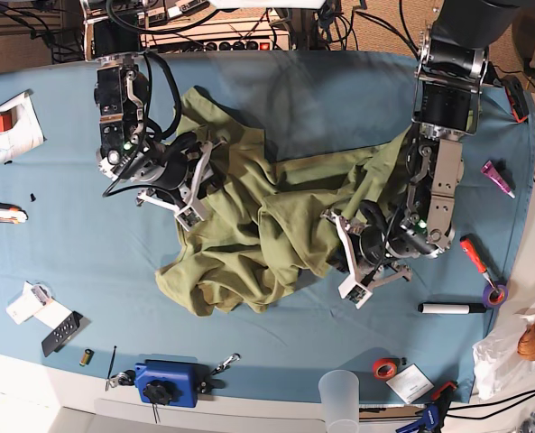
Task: Layout the t-shirt on the table in an organized manner, then fold the t-shirt properly
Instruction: 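Grasp the shirt fabric with both grippers near the middle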
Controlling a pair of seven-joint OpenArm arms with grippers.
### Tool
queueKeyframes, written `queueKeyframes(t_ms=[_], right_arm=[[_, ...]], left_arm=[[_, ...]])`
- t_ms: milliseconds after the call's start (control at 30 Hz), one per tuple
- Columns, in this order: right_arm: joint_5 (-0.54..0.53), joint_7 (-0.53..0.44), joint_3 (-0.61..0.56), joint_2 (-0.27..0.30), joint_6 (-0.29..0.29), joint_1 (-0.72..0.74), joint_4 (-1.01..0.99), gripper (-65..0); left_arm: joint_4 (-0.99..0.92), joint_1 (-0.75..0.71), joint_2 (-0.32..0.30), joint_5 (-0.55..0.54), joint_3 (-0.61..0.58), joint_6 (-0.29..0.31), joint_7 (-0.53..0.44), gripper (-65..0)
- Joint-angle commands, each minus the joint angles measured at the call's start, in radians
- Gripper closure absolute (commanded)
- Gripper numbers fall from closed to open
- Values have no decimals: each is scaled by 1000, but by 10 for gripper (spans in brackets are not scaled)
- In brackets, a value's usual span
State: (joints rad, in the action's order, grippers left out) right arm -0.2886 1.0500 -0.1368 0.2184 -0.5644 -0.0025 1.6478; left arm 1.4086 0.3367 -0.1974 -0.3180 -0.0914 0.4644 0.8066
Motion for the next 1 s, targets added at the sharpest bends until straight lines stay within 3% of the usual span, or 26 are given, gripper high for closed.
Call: queueKeyframes(t_ms=[0, 33, 233, 600, 667, 867, 967], right_arm=[[32, 70, 1, 21, 1, -4, 0, -201], [32, 70, 1, 31, 2, -4, 0, -201], [31, 72, 1, 79, 13, -18, 0, -201], [28, 69, 1, 81, 12, -50, 0, -201], [27, 65, 1, 80, 12, -50, 0, -201], [28, 60, 1, 81, 12, -50, 0, -201], [28, 56, 1, 81, 12, -50, 0, -201]], left_arm=[[19, 32, -2, -11, 3, 14, -32, -236], [19, 34, -2, -11, 3, 26, -32, -259], [18, 34, -2, -88, 2, 34, 48, -258], [13, 34, -2, -60, 2, 34, 66, -256], [13, 32, -2, -85, 2, 34, 80, -223], [13, 29, -2, -109, 2, 34, 95, 0], [13, 30, -2, -109, 3, 33, 95, 0]])
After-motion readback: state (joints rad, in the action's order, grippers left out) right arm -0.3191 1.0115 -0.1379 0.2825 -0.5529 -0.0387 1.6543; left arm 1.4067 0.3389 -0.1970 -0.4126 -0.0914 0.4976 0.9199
